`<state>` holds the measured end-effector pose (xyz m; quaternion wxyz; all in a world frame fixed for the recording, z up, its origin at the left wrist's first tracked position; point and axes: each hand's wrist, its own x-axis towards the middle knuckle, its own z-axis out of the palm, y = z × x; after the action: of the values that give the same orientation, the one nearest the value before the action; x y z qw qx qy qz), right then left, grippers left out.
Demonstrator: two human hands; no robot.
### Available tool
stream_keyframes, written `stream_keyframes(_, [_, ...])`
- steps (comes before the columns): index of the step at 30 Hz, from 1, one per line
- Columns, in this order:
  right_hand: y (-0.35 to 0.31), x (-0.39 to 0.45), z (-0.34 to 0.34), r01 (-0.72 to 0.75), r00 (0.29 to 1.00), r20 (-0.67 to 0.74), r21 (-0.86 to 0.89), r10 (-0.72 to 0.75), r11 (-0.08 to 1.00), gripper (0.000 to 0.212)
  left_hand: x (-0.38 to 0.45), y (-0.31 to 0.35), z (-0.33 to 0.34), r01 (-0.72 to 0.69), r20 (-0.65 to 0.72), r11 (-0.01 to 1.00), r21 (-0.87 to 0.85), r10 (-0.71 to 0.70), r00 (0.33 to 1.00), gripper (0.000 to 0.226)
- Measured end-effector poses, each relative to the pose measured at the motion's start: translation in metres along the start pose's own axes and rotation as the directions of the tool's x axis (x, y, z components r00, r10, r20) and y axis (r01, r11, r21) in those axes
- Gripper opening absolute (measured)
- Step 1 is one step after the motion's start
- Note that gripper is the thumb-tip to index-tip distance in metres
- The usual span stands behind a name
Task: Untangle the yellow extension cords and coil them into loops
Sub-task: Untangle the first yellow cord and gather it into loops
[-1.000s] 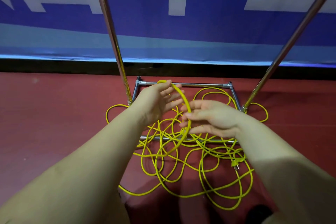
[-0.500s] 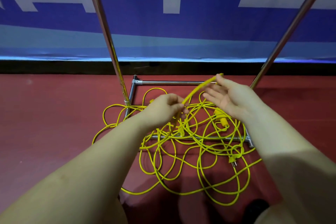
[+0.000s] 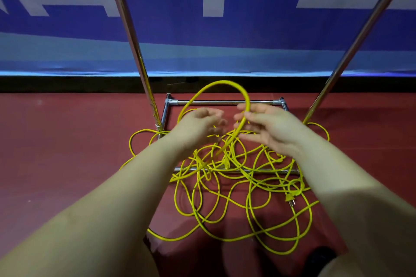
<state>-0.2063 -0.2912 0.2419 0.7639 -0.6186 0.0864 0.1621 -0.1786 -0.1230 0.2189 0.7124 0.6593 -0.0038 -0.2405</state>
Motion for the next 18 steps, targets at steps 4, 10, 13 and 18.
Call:
stream_keyframes(4, [-0.015, 0.004, -0.012, 0.112, 0.979, -0.195, 0.265, -0.06, 0.958, 0.017, -0.005, -0.012, 0.008, -0.14, 0.168, 0.863, 0.485, 0.065, 0.984, 0.01])
stream_keyframes(10, [-0.021, 0.004, -0.026, 0.185, 0.94, -0.338, 0.39, -0.047, 0.902, 0.01, -0.007, -0.014, 0.011, -0.151, 0.186, 0.736, 0.66, 0.035, 0.982, 0.019])
stream_keyframes(13, [-0.009, 0.002, -0.022, -0.012, 0.976, -0.213, 0.193, 0.054, 0.981, 0.007, -0.008, -0.005, 0.011, -0.044, 0.131, 0.935, 0.353, -0.003, 0.991, 0.011])
stream_keyframes(18, [0.01, -0.007, -0.003, -0.187, 0.962, 0.113, -0.397, 0.25, 0.899, 0.017, -0.003, 0.007, 0.009, 0.02, 0.003, 0.969, -0.248, -0.02, 1.0, 0.013])
